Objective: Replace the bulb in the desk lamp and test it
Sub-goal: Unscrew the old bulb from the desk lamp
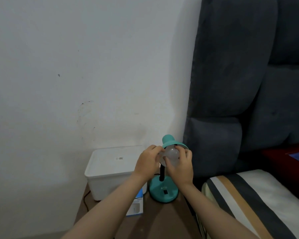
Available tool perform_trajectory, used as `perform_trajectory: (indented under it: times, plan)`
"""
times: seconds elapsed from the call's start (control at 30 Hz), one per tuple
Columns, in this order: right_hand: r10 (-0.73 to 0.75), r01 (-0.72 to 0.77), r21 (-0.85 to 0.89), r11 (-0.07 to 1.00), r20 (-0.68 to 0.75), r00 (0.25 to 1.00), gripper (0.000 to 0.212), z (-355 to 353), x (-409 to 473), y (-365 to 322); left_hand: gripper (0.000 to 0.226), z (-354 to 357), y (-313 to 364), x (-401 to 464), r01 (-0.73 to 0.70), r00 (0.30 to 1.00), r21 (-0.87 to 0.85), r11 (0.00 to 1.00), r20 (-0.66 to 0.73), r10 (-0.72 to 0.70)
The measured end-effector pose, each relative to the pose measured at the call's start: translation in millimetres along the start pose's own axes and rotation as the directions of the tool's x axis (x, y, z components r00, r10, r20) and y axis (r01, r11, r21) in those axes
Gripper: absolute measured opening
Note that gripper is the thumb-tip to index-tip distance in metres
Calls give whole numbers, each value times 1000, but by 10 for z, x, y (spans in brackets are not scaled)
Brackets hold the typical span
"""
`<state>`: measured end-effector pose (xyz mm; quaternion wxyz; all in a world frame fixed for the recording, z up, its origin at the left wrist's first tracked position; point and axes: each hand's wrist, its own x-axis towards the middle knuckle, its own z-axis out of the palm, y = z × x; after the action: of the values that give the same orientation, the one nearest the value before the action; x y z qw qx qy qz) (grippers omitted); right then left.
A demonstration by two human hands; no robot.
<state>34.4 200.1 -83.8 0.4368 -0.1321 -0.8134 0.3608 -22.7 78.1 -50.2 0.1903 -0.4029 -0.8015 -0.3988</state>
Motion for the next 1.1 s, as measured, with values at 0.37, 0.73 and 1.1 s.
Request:
perform_trajectory:
  times: [0.37, 0.73, 1.1]
  plan:
    - [-169, 177, -111, 978, 76, 983, 49, -30, 42, 137, 24, 27, -63, -5, 11, 999, -48, 999, -43, -13]
    - [47, -43, 104, 994, -34, 998, 52, 49, -30, 10, 24, 27, -58, 1, 23, 999, -65, 998, -34, -25]
    - [-162, 179, -119, 977, 137, 977, 51, -13, 34, 149, 23, 29, -42, 20, 33, 999, -64, 997, -31, -35]
